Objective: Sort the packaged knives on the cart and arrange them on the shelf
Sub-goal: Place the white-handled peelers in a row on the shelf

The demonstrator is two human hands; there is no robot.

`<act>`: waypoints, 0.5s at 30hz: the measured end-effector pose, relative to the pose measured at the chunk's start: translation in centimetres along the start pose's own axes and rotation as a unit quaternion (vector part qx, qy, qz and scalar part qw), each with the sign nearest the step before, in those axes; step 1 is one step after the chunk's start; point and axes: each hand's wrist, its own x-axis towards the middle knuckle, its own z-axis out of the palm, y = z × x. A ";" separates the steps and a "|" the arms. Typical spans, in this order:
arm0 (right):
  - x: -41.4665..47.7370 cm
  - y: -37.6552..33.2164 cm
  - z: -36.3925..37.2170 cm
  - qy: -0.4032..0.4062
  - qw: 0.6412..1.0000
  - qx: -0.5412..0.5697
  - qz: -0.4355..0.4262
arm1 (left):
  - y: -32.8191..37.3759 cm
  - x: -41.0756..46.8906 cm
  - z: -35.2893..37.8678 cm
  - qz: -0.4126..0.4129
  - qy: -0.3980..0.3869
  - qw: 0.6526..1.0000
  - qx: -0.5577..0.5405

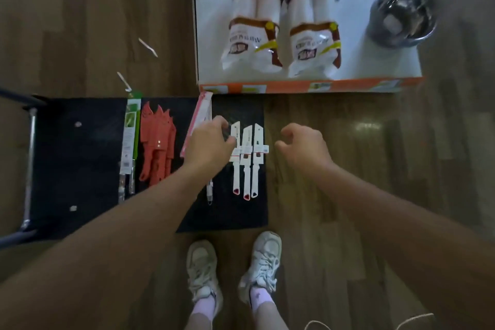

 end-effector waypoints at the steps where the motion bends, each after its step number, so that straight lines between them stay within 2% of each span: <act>1: 1.1 1.4 1.8 0.000 1.000 0.015 0.014 | -1.3 0.9 2.3 -0.005 -0.003 1.000 0.001; 7: 7.0 8.3 12.7 -0.017 0.993 0.077 0.083 | -7.8 5.1 14.0 -0.057 0.021 0.997 -0.047; 11: 9.6 10.7 18.8 -0.051 0.989 0.072 0.117 | -11.0 6.6 19.5 -0.132 0.005 0.989 -0.066; 15: 11.1 11.0 21.6 0.006 0.989 0.099 0.113 | -11.8 7.0 22.5 -0.132 0.060 0.986 -0.077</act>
